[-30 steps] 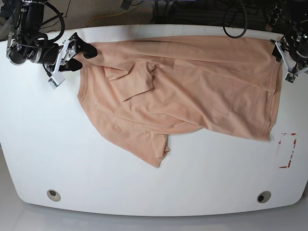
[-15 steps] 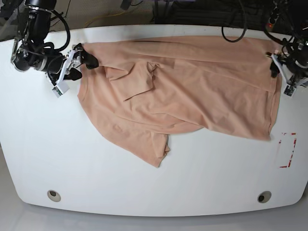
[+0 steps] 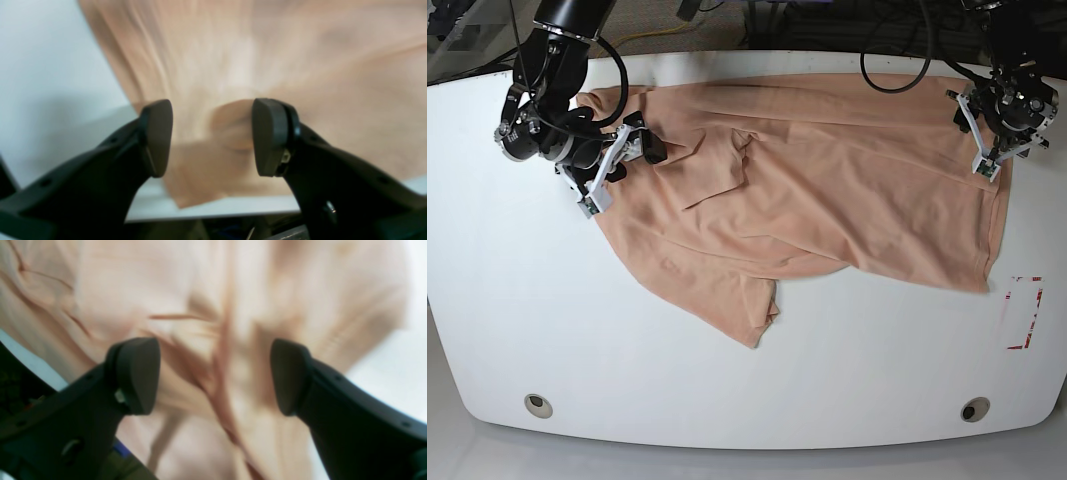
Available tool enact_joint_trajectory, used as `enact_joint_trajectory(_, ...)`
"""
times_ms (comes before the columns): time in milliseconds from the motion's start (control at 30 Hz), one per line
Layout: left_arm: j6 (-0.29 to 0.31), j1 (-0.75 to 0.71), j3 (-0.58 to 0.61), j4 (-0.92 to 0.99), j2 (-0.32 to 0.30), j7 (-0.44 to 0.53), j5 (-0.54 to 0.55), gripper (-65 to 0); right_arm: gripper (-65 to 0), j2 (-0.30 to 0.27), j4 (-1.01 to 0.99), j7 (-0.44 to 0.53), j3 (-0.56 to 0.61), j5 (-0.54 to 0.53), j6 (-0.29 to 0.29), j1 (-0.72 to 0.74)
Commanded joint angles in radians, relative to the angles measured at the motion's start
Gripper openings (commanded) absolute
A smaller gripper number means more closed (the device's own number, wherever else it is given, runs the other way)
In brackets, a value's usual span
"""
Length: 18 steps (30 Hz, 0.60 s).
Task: Fold the T-shirt properly
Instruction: 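Move the right gripper onto the shirt body and pinch the fabric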
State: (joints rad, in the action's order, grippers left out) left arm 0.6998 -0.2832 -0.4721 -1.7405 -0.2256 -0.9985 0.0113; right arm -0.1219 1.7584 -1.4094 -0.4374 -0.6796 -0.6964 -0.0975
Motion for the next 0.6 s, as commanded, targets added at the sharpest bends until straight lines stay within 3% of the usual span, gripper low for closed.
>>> enact_joint_trajectory(0, -0.002, 0.003, -0.001, 0.046, -0.014, 0.085, 0.006, -30.6, -17.4, 0.006, 0.015, 0.017, 0.042, 0.036, -0.002, 0.014)
enact_joint_trajectory(233, -0.002, 0.003, -0.004, 0.092, -0.025, 0.135, 0.006, -30.6, -30.9, 0.009, -0.045, 0.147, 0.18, 0.165, -0.002, 0.029)
enact_joint_trajectory(567, -0.002, -0.027, -0.006, 0.08, -0.028, 0.134, 0.006, -30.6, -31.7, -0.008, -0.113, 0.173, 0.179, 0.154, -0.002, 0.101)
